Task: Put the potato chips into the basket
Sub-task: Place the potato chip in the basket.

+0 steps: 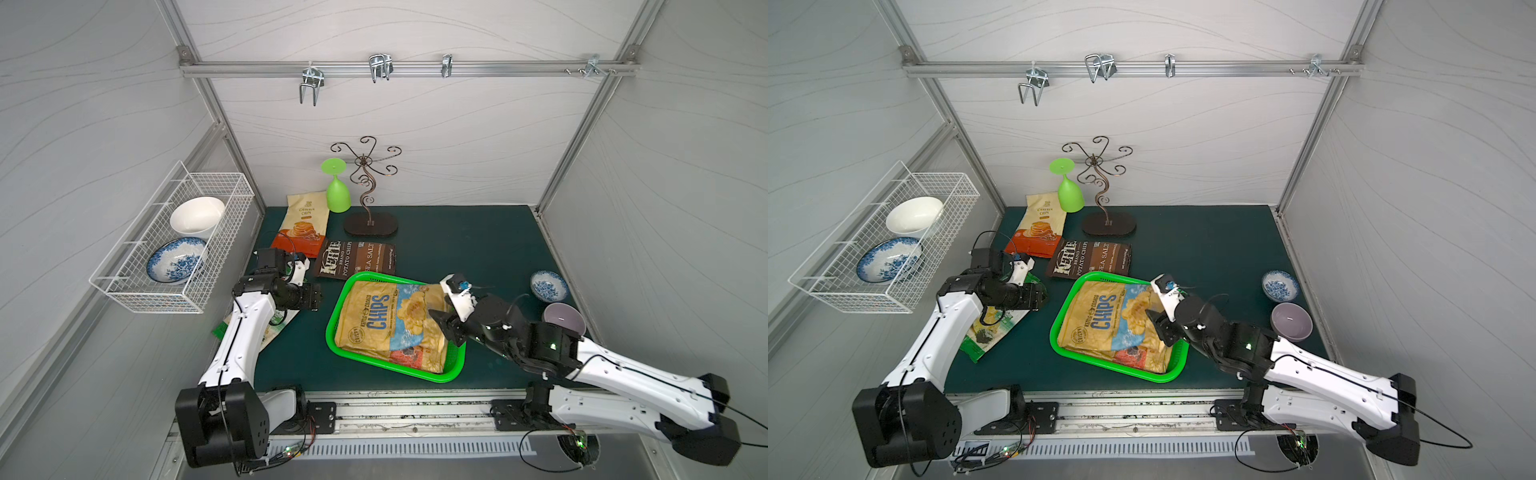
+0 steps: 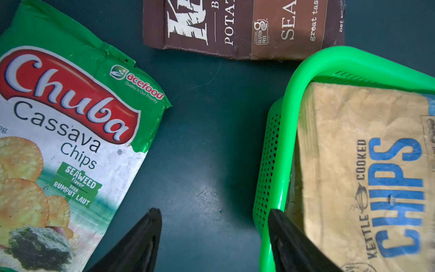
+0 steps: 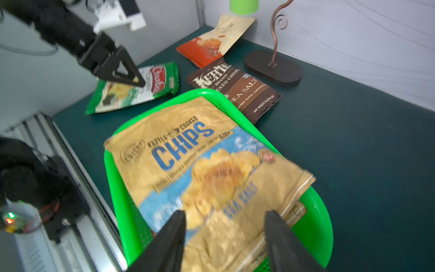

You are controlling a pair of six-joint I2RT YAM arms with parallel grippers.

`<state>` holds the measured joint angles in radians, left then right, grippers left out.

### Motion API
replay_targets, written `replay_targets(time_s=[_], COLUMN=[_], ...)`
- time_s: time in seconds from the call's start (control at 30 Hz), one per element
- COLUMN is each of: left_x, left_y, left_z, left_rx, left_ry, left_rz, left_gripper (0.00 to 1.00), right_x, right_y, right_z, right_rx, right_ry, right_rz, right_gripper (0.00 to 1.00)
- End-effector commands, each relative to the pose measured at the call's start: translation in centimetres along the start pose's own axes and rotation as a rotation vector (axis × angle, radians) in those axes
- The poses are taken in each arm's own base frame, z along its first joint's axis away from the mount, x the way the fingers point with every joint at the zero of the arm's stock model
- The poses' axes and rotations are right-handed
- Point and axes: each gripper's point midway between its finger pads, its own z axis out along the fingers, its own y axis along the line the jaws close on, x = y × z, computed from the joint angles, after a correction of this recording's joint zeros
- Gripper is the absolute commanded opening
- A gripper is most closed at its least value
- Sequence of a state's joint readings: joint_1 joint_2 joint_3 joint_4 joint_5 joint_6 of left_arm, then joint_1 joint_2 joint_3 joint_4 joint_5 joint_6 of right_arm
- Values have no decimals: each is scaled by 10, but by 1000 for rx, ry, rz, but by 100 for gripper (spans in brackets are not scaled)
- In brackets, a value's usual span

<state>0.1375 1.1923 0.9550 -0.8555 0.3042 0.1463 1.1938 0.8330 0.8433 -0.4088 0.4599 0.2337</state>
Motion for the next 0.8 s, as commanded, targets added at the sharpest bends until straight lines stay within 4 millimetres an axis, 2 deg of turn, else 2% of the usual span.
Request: replay_targets(time_s=[0.0,0.1,0.17,0.43,0.63,0.77], left_x=[-6,-5,-4,-4,-2,3], left_y=[-2,-3,-4,-18,-42,-71], left_z=[0,0,0,-4,-18,-31], left_rx=[22,27,33,107,227,364], left_ry=[-18,-16,-14,-24,-60,-64], left_rz=[5,6,6,28,79,166], left_gripper=[76,76,76,74,68,62], right_x=[6,6,8,26,25,27], right_y=[-29,-33,-29,-6,11,19], right_z=[-17,-22,-17,32,63,79], right_rx=[120,120,95,-38,-129,-163], right_ry=[-24,-50,-40,164,244,287], right_rz=[38,66,83,206,280,321], right_gripper=[67,69,70,70,69,68])
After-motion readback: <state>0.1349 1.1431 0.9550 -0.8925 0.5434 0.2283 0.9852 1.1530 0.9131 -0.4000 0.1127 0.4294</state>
